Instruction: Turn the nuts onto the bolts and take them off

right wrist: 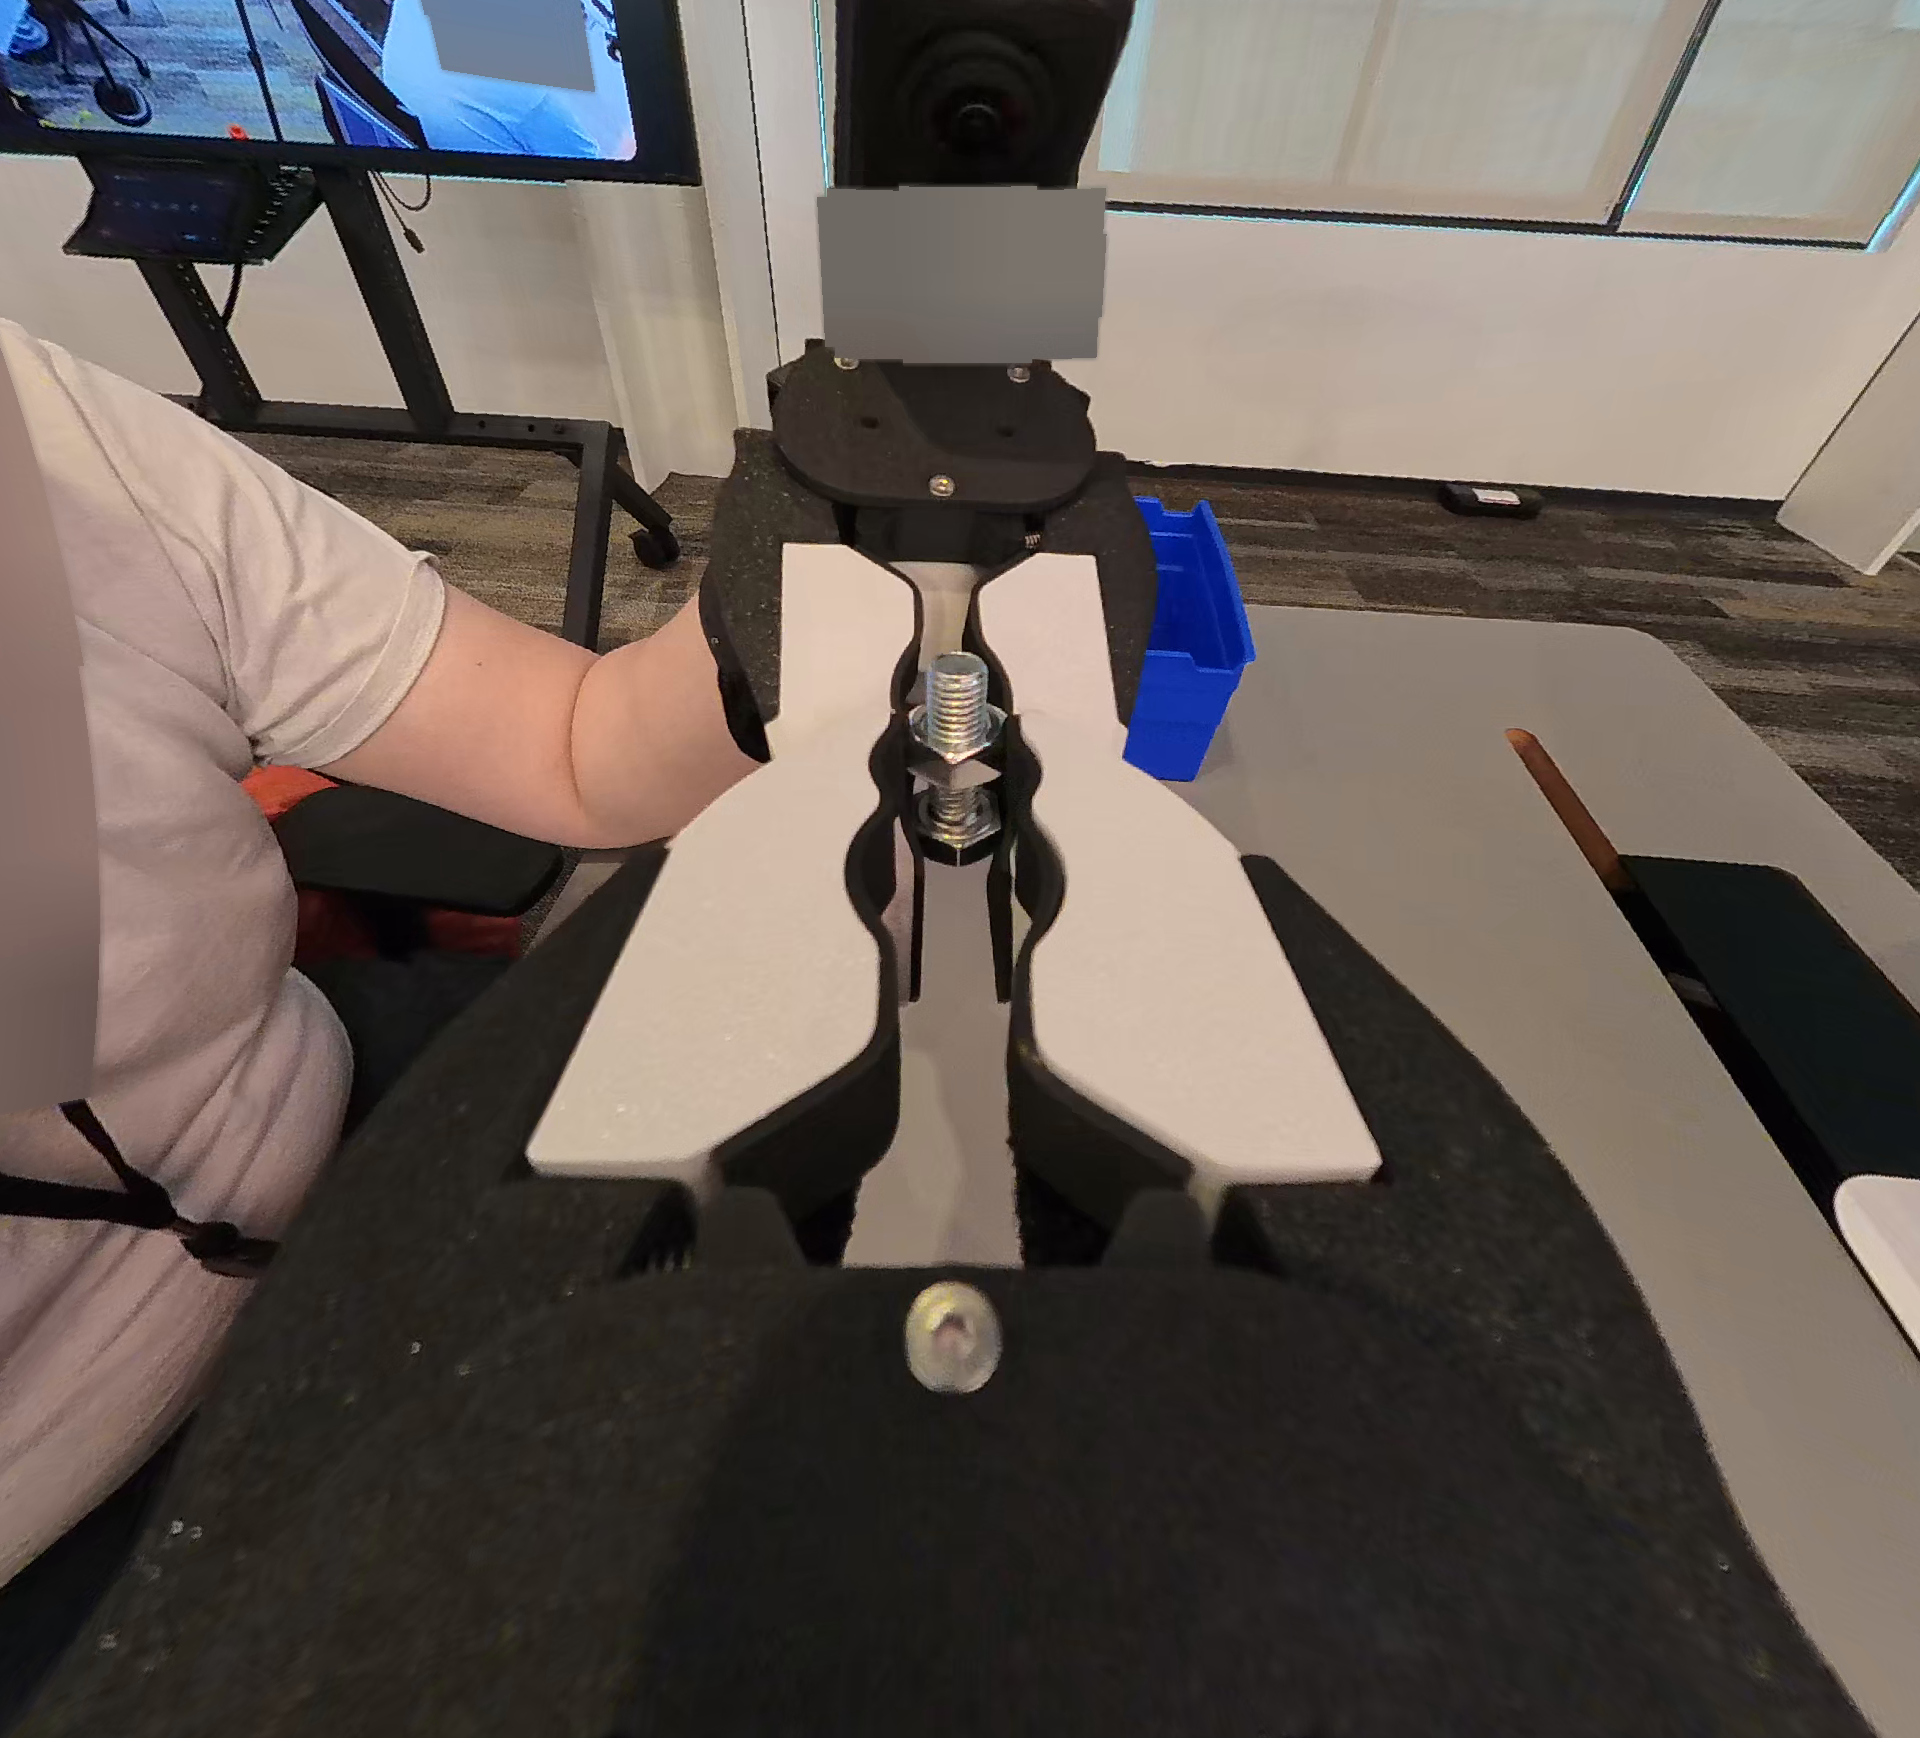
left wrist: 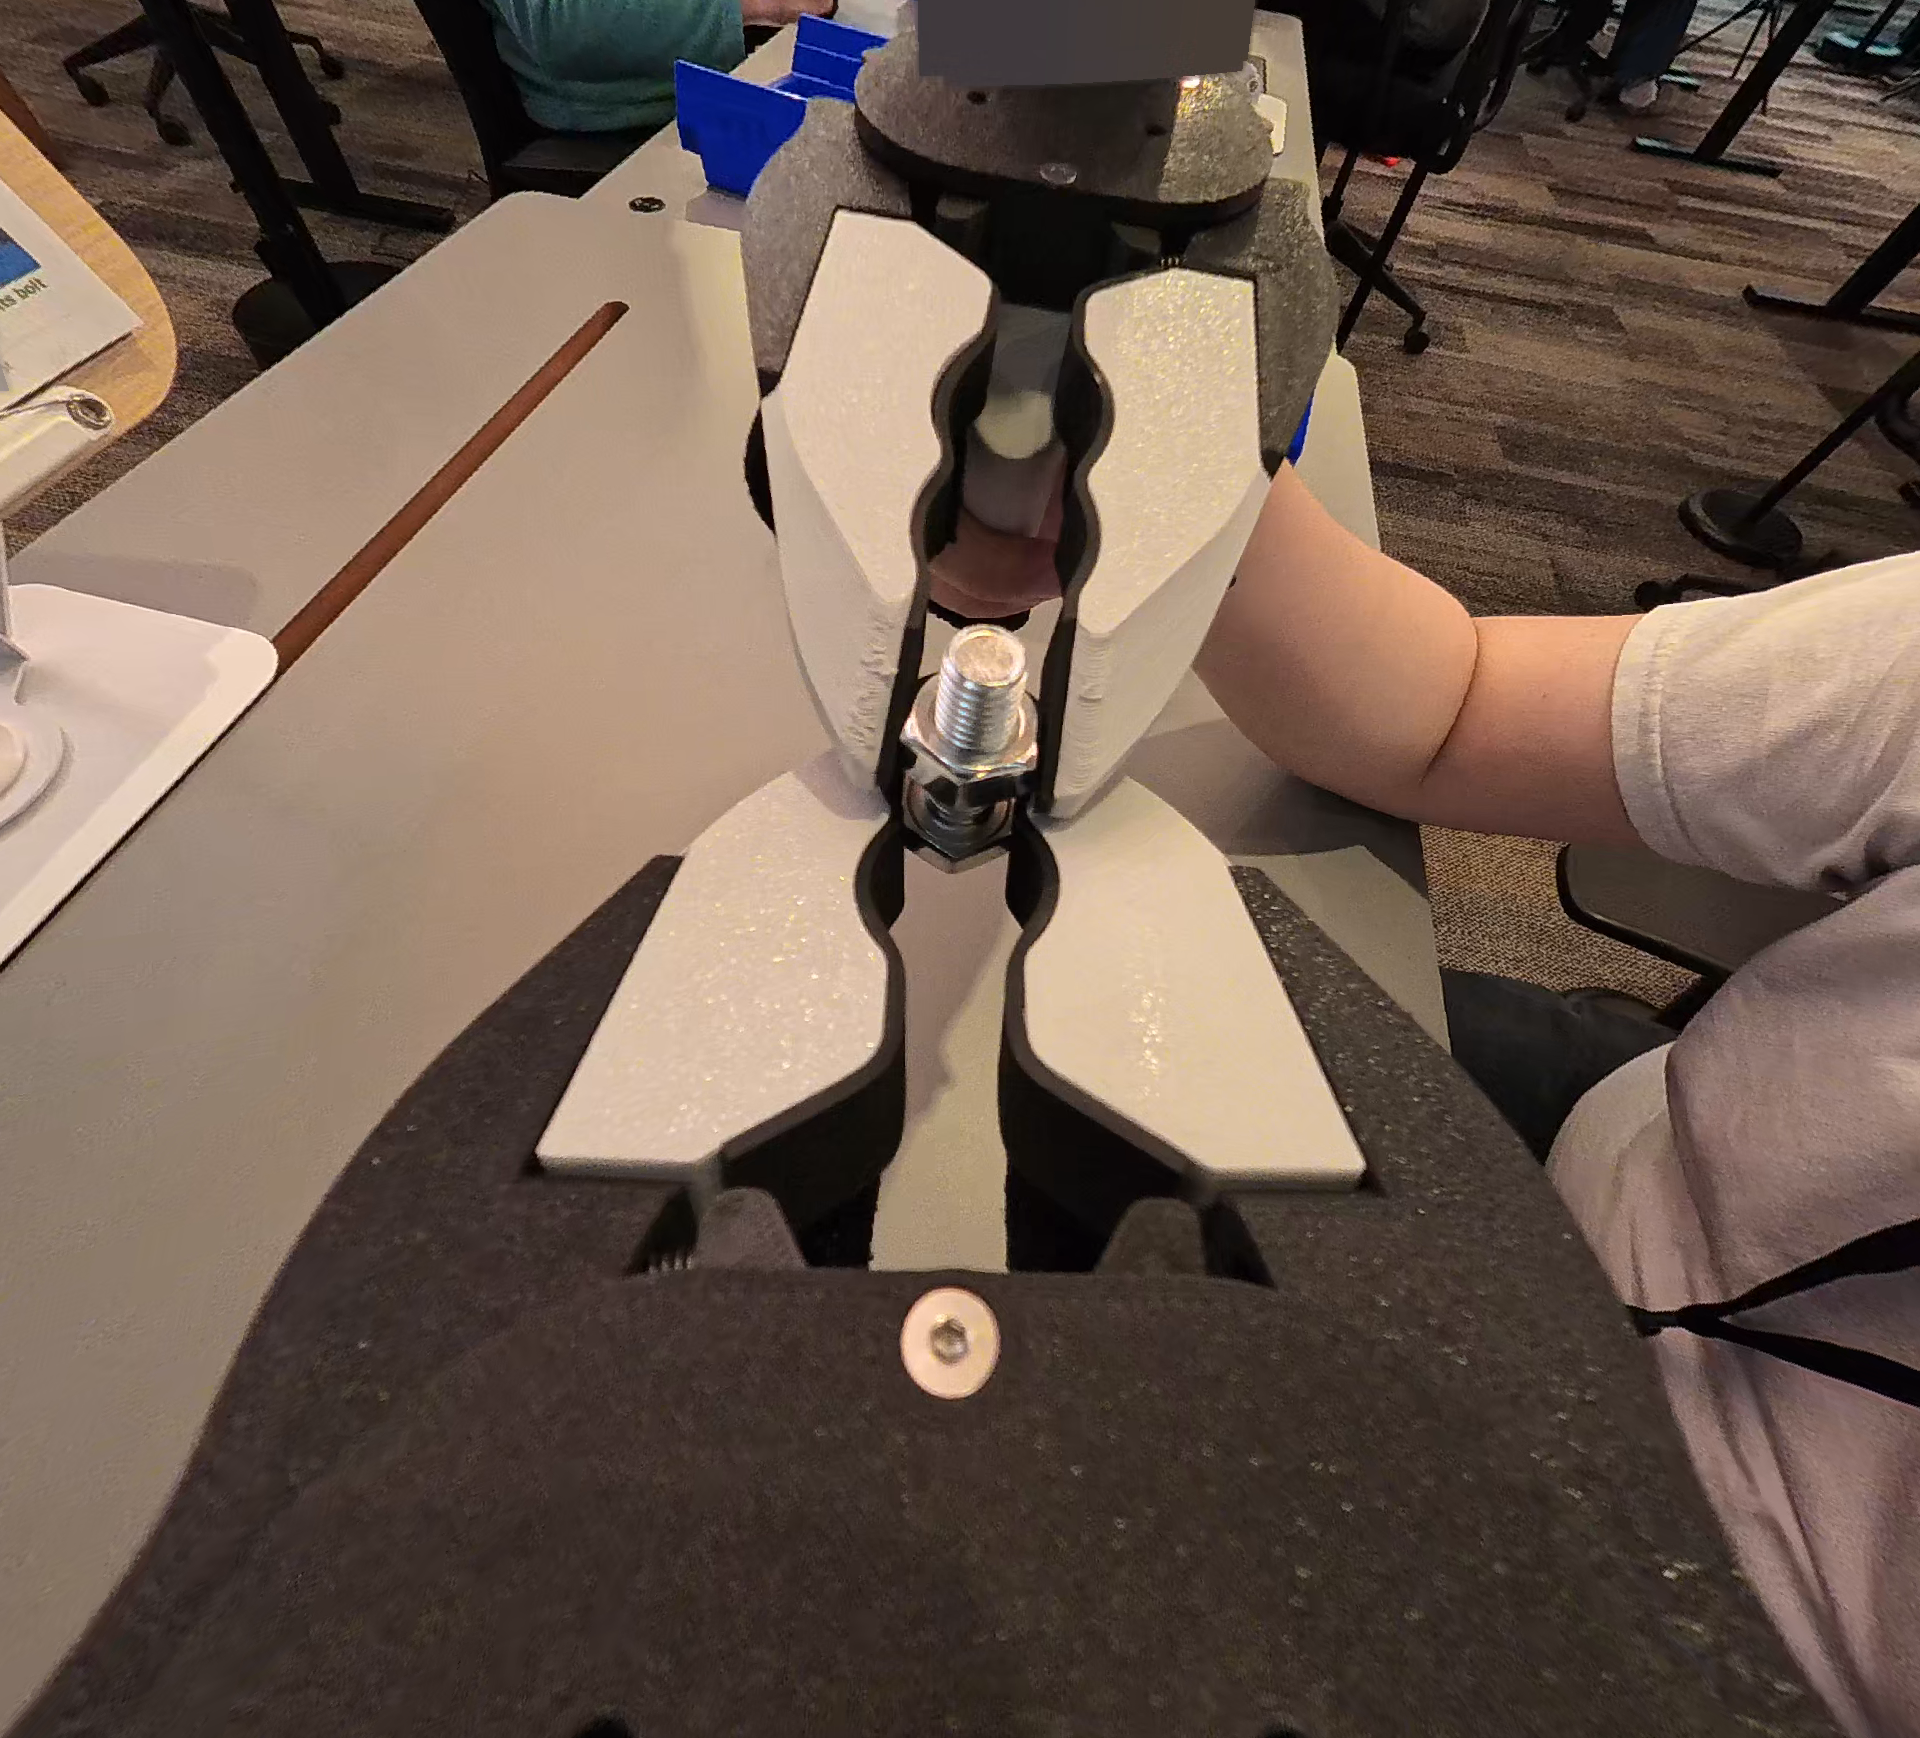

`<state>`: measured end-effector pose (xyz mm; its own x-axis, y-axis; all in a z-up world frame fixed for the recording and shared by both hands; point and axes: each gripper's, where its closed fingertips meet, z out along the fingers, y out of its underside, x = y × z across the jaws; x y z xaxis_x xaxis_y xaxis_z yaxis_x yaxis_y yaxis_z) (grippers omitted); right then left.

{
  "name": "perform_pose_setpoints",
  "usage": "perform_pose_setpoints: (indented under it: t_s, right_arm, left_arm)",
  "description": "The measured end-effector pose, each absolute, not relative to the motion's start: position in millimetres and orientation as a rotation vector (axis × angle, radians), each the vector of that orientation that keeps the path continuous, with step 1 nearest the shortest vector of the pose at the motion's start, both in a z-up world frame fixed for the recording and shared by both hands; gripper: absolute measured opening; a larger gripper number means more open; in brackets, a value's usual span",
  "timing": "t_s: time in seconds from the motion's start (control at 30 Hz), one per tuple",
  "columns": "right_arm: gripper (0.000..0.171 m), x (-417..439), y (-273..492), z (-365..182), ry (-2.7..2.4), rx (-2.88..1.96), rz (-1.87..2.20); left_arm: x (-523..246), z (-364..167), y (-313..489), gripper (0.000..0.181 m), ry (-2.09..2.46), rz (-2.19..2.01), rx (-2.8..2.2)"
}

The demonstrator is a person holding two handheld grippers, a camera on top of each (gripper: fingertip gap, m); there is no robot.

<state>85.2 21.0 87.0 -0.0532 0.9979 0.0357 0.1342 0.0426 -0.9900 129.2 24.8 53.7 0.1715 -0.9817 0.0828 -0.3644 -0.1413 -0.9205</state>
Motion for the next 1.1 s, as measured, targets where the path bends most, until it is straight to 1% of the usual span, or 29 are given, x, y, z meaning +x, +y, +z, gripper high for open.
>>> perform_pose_setpoints:
  t_s: [0.33, 0.43, 0.57, 0.63, 0.73, 0.93, 1.1]
  right_arm:
    - [0.017, 85, 23, 87, -1.363, -1.239, 1.144]
    - [0.017, 87, 26, 88, -1.333, -1.241, 1.210]
    - [0.017, 93, 35, 93, -1.246, -1.254, 1.341]
    - [0.017, 101, 41, 97, -1.193, -1.245, 1.421]
    - [0.017, 119, 48, 106, -1.123, -1.207, 1.526]
    - [0.017, 151, 59, 113, -1.073, -1.227, 1.446]
    - [0.017, 177, 53, 122, -1.037, -1.281, 1.385]
  left_arm:
    - [129, 53, 27, 0.015, 1.300, -0.946, -1.639]
    - [129, 52, 28, 0.022, 1.292, -0.938, -1.650]
    - [130, 49, 31, 0.039, 1.283, -0.925, -1.668]
    - [130, 49, 32, 0.044, 1.282, -0.918, -1.672]
    - [127, 46, 35, 0.044, 1.281, -0.874, -1.686]
    - [100, 40, 64, 0.042, 1.210, -0.601, -1.766]
    - [92, 59, 63, 0.040, 1.123, -0.697, -1.742]
